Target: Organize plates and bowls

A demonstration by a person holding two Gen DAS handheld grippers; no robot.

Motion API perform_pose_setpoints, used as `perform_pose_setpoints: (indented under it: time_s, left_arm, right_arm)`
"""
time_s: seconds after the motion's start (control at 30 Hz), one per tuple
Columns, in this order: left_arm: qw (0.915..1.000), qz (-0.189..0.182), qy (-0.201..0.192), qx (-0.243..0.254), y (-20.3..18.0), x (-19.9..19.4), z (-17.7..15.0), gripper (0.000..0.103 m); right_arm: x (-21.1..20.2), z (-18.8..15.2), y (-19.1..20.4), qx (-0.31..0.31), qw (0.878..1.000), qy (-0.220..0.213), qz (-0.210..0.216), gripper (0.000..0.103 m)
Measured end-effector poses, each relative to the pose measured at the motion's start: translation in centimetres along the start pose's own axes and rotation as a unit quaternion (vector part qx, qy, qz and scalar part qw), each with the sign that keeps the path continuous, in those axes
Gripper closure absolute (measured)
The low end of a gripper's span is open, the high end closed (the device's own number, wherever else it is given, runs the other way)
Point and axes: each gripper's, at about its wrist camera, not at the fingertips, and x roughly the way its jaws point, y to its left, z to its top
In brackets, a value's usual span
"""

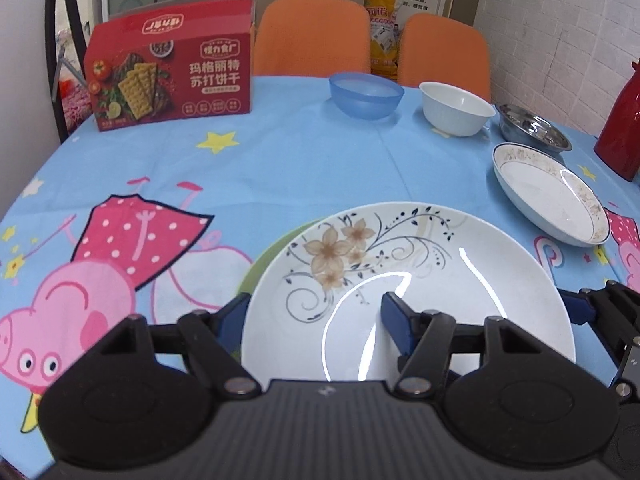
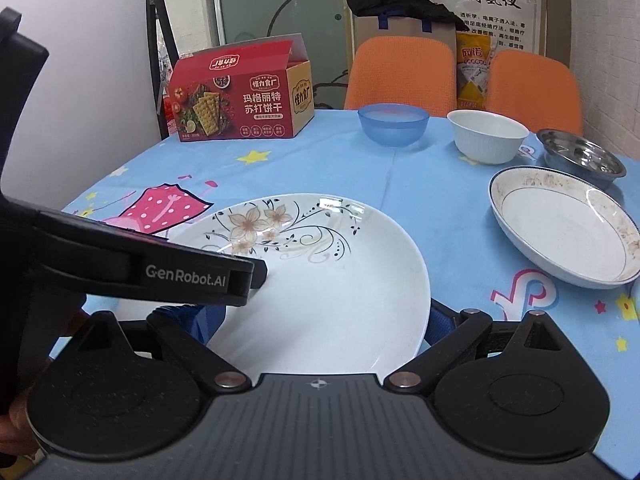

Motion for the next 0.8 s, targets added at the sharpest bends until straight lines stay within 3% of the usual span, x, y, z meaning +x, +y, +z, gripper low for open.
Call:
perform_pose_setpoints:
  time_s: [0.13, 0.2, 0.3, 0.37, 0.57, 0.8]
  left_arm:
    - [0.9995, 0.013, -0.023, 0.019, -0.6, -0.6, 0.3, 0.04]
    - [0.9993, 0.008, -0.033, 0.012, -0.3, -1.2, 0.6, 0.035]
    - [0.9986, 0.004, -0.054, 0.003, 0.1, -2.5, 1.3, 0.025]
    - [0.9981, 0.005, -0.061, 0.004, 0.1, -3.1, 1.8, 0.025]
    - [0.9984, -0.021, -0.052, 0.006, -1.1, -3.0, 3.2, 0.025]
    - [0.9984, -0.016, -0.044, 0.03, -4.7, -0.9, 5.2, 0.025]
  right_arm:
    - [0.3, -0.2, -0.3, -0.001, 1.0, 0.009, 0.005, 0.016]
    - [0.2, -0.3, -0.9, 0.013, 1.0, 0.007, 0.014, 0.018]
    - [-1.3, 0.1, -2.1, 0.04, 0.999, -0.025, 0.004, 0.017]
    - [-2.3, 0.4, -3.0, 0.048, 0.998, -0.04, -0.007, 0.017]
    - [-3.8, 0.2, -6.7, 0.084, 0.995, -0.04, -0.029, 0.017]
    - [-5.0, -0.5, -12.1, 0.126, 0.988, -0.036, -0.088, 0.017]
